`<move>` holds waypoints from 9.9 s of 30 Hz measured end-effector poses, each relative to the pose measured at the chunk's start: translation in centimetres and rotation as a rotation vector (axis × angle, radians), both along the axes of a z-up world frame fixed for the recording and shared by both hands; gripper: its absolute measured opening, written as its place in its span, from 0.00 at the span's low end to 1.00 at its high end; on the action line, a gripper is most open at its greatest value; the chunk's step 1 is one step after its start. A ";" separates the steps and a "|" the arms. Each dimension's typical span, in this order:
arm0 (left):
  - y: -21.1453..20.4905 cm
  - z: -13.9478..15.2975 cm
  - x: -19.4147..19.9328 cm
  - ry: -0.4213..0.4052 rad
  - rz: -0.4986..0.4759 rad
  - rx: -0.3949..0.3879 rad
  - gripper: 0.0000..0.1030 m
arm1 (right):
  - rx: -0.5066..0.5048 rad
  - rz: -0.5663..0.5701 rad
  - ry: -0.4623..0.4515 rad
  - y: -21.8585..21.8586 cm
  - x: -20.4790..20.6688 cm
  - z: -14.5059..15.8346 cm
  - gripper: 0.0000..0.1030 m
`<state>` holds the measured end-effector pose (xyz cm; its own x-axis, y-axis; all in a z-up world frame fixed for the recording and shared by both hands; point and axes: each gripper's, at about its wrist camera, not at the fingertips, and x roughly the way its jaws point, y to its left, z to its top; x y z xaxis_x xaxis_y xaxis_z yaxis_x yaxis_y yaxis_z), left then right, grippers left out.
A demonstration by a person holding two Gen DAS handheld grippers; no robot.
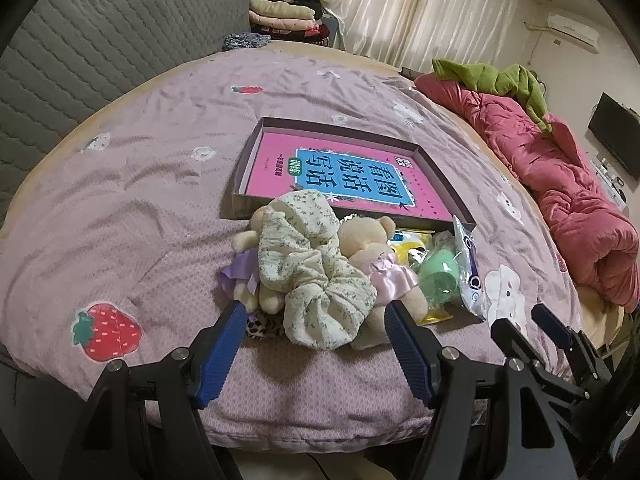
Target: Organize soft objects
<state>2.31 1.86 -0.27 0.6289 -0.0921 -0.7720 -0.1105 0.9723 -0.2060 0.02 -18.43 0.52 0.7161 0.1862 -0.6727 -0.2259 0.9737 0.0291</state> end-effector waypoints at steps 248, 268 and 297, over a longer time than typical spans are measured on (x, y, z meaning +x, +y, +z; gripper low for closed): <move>5.7 3.4 7.4 -0.033 0.100 -0.031 0.57 | -0.010 -0.023 -0.161 -3.3 7.3 3.2 0.74; 4.3 2.9 4.0 -0.029 0.022 -0.025 0.57 | -0.035 0.032 -0.123 -1.2 2.9 4.3 0.74; 4.0 0.6 3.0 0.021 -0.038 -0.025 0.57 | -0.020 0.118 -0.040 1.7 2.0 2.1 0.74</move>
<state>5.30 5.87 0.29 0.6084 -0.1348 -0.7821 -0.0785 0.9704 -0.2283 2.04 -16.72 2.62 0.7162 0.2573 -0.6488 -0.3395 0.9406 -0.0018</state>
